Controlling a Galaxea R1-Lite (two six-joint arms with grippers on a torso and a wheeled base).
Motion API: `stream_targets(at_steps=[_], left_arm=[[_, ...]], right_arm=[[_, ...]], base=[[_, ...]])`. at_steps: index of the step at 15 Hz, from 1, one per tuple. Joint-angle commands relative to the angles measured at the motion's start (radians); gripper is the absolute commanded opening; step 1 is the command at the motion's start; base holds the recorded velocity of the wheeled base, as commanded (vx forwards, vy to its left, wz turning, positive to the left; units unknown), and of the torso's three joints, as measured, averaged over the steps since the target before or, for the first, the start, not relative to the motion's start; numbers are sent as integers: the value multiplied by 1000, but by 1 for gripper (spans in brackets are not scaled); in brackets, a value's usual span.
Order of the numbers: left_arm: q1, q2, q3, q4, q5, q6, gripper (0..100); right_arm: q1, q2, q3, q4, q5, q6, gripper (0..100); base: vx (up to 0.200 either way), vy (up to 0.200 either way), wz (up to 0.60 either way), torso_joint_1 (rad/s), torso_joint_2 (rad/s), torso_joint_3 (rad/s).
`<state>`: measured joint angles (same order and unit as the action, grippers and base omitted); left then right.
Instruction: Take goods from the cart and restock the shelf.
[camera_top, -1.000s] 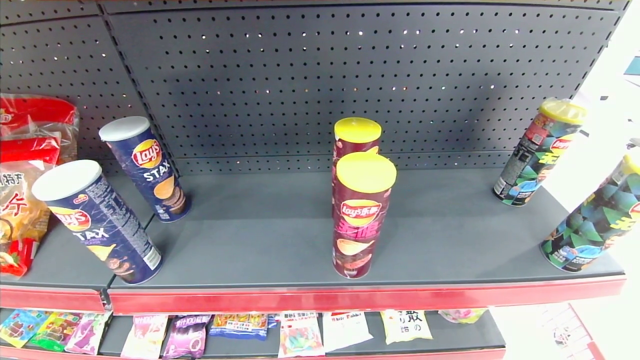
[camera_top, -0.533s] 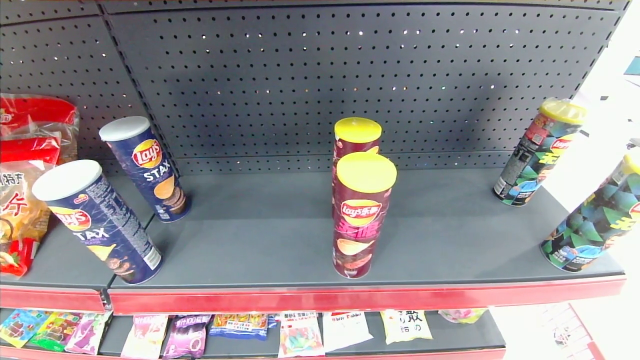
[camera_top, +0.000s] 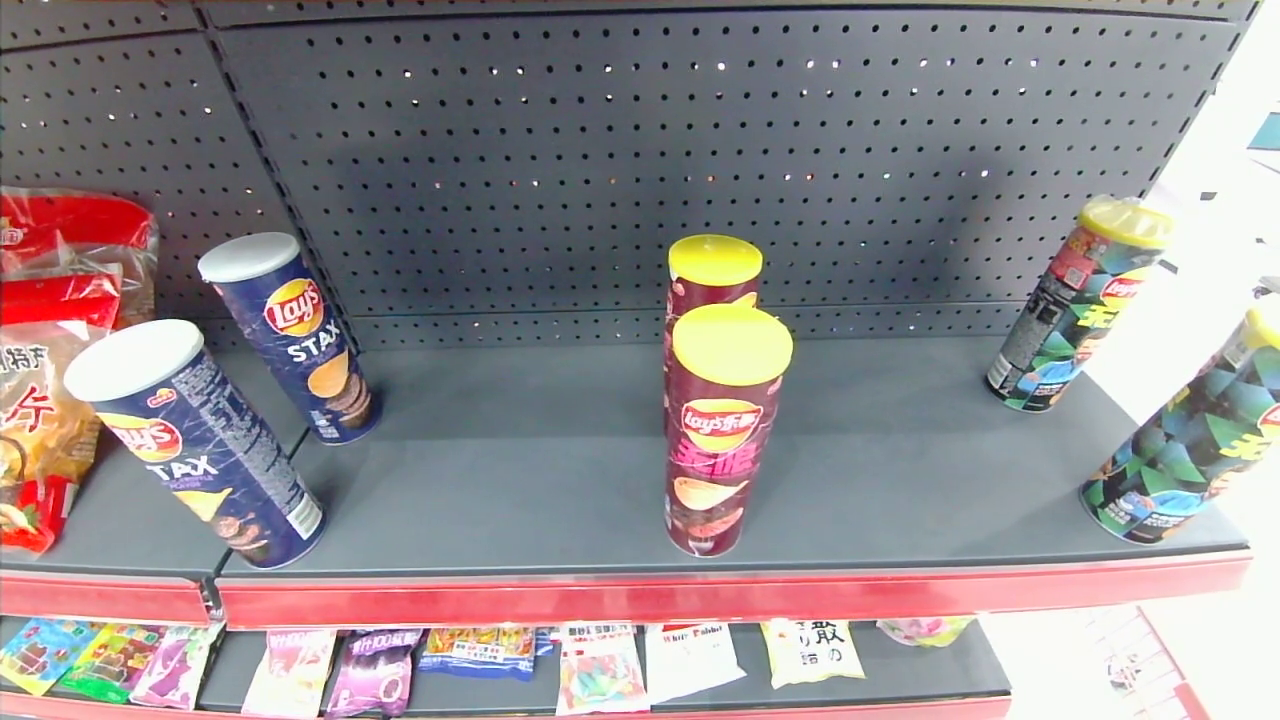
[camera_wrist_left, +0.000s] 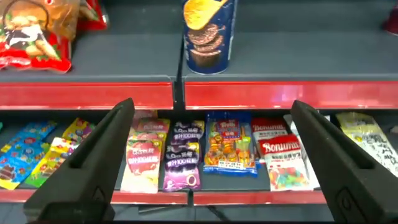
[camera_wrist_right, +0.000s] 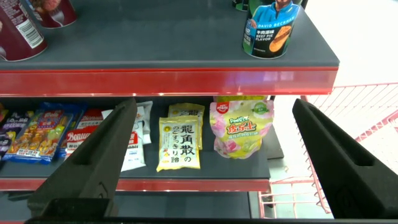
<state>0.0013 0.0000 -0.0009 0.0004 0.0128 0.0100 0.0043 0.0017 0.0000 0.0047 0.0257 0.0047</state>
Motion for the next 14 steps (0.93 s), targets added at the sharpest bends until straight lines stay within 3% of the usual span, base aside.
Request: stream_targets(at_steps=[1, 4, 14], left_arm=[[0, 2, 1, 0, -2, 7, 100], [0, 2, 1, 0, 15, -13, 100], [0, 2, 1, 0, 15, -12, 100]], right_arm=[[0, 0, 0, 0, 0, 0, 100], [0, 0, -2, 0, 0, 0, 100], [0, 0, 0, 0, 0, -2, 100]], base=[[0, 0, 0, 0, 0, 0], [0, 0, 0, 0, 0, 0], [0, 0, 0, 0, 0, 0]])
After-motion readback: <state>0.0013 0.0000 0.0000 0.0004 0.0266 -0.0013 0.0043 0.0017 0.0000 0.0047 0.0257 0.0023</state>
